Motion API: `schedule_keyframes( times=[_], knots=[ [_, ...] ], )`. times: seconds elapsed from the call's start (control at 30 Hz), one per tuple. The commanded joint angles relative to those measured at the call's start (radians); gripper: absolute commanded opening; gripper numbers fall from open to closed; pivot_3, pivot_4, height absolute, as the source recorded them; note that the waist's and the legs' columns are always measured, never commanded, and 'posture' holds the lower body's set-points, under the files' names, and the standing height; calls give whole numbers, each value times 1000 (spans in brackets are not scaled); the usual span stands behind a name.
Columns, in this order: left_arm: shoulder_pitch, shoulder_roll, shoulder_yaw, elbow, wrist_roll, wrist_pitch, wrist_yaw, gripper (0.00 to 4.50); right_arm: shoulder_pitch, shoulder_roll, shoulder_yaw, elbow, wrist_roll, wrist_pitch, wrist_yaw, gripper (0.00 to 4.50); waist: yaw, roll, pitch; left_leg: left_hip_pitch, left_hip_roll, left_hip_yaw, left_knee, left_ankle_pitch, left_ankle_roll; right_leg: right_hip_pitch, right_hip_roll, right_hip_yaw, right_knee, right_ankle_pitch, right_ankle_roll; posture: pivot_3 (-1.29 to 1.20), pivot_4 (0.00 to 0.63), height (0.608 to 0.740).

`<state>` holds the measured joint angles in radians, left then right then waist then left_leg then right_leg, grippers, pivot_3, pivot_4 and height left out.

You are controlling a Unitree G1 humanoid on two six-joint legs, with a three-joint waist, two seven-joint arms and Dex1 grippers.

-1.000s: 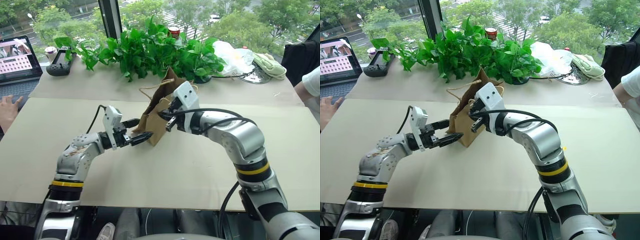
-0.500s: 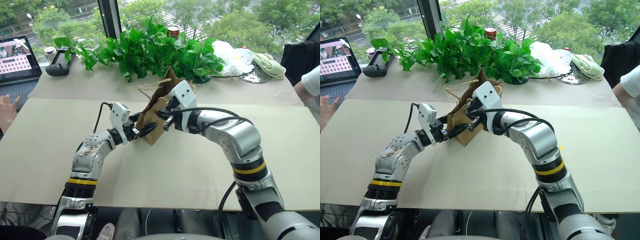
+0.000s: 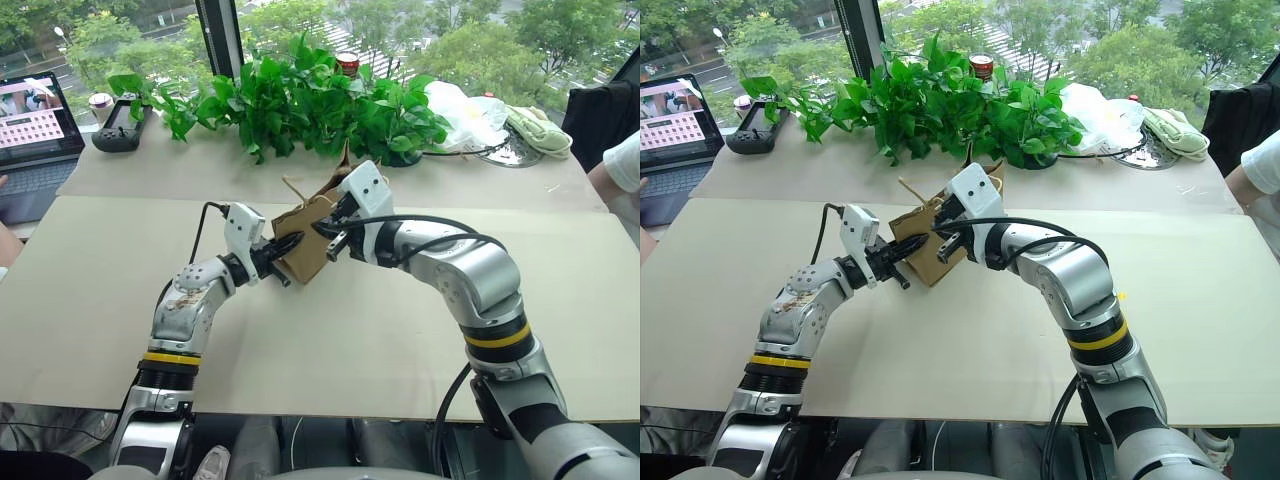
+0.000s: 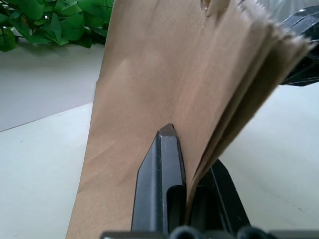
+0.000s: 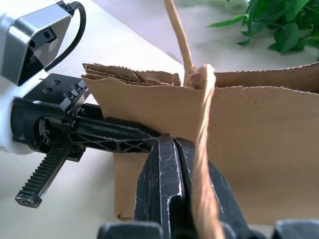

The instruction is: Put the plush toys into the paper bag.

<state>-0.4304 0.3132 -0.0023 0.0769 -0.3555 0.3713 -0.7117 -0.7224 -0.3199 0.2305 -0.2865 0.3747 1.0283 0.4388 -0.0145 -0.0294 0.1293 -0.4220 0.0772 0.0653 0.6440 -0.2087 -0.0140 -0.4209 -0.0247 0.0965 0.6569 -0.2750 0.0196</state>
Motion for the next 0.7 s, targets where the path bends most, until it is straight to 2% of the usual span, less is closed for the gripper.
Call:
schedule_keyframes(
  times=[0.03, 0.13, 0.23, 0.4, 0.5, 0.6, 0.7],
  knots=[
    [-17, -6, 7, -2, 3, -22, 10, 14, -12, -5, 1, -55, 7, 9, 15, 0, 0, 0, 0, 0, 0, 0, 0, 0, 0, 0, 0, 0, 0, 0, 0, 0, 150, 717],
    [-20, -14, 15, 2, -5, -21, 13, 14, 19, -45, -2, -129, 31, 13, 55, 0, 0, 0, 0, 0, 0, 0, 0, 0, 0, 0, 0, 0, 0, 0, 0, 0, 150, 717],
    [-31, -26, 46, -5, -42, -9, 13, 14, 95, -136, -50, -252, 82, -22, 146, 0, 6, 0, 0, 0, 0, 0, 0, 0, 0, 0, 0, 0, 0, 0, 0, 0, 150, 717],
    [-37, 28, 103, -33, -130, 31, -78, 14, 265, -316, -277, -343, 222, -66, 320, 0, 3, 0, 0, -1, 0, -1, 0, 0, 0, 1, 0, -1, -2, 0, 0, 0, 150, 717],
    [-47, 78, 128, -46, -191, 66, -148, 14, 339, -401, -363, -343, 274, -98, 403, 0, -2, 0, 0, 0, 0, -1, 0, 0, 0, 2, 0, 0, -2, 0, 0, 0, 150, 717],
    [-66, 199, 120, -64, -238, 104, -321, 14, 396, -478, -453, -294, 313, -148, 500, 0, -8, 0, 0, 2, 0, -1, 0, 0, 0, 2, 1, 0, -2, 0, 0, 0, 150, 717],
    [-107, 358, 58, -31, -235, 102, -583, 14, 429, -543, -510, -225, 334, -202, 600, 0, -10, 0, 1, 3, 0, -1, -1, 0, 0, 2, 2, 1, -2, 0, 0, 0, 150, 717]
  ],
)
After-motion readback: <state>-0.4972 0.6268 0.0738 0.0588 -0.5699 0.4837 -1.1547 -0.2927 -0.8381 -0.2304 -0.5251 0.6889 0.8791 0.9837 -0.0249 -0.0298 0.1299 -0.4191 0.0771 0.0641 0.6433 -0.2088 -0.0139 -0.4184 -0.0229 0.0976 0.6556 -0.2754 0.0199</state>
